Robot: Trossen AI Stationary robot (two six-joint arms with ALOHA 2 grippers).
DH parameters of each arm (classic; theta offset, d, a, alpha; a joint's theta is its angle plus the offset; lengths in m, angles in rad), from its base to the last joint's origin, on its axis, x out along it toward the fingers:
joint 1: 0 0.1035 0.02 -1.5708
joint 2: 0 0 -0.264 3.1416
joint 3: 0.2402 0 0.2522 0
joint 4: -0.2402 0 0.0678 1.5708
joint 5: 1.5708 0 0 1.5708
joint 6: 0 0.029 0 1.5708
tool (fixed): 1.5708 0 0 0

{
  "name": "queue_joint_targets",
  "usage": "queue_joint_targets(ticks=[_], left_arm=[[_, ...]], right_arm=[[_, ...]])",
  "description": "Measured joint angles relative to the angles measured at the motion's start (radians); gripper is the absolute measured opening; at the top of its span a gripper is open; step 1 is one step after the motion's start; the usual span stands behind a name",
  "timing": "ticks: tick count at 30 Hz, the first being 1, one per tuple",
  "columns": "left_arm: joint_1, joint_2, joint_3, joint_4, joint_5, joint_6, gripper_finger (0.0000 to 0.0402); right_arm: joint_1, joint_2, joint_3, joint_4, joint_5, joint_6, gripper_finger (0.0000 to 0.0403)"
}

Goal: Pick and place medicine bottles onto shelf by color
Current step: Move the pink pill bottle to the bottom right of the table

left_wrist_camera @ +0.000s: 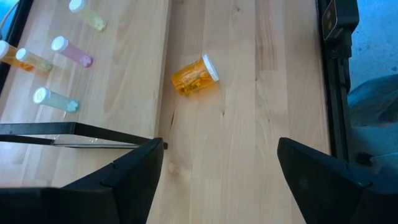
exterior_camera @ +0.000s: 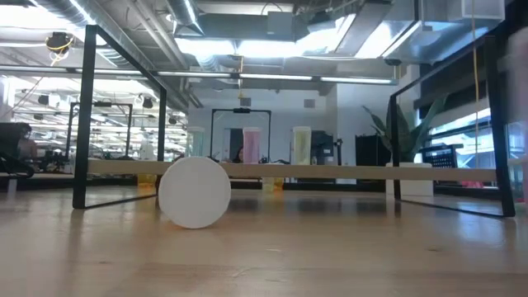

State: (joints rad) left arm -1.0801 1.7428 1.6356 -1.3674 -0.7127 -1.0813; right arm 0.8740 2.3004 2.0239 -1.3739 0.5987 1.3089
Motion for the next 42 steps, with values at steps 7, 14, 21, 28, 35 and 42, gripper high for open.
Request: queue_joint_targets(ticks=[7,14,21,28,35,42], left_arm=[[0.0,0.0,0.0,0.0,0.0,0.0,0.0309],[0.0,0.0,0.0,0.0,0.0,0.0,0.0309],[0.0,0.0,0.0,0.0,0.0,0.0,0.0309],[0.0,0.0,0.0,0.0,0.0,0.0,0.0309],[0.0,0.0,0.0,0.0,0.0,0.0,0.0309],[0.0,0.0,0.0,0.0,0.0,0.0,0.0309]], right_arm=[[0.047,-0.01,0.0,-0.143,-0.052,0.204,0.0131],[0.048,-0.012,-0.01,-0.14,-0.092,0.226,0.0131],[0.047,-0.011,-0.083,-0.095,-0.051,0.283,0.0131],[0.039,-0.011,-0.141,-0.045,-0.015,0.384,0.0131],[0.038,-0.011,-0.177,-0.001,0.009,0.413,0.0131],[0.038,-0.011,-0.177,0.0,0.01,0.413,0.0131]])
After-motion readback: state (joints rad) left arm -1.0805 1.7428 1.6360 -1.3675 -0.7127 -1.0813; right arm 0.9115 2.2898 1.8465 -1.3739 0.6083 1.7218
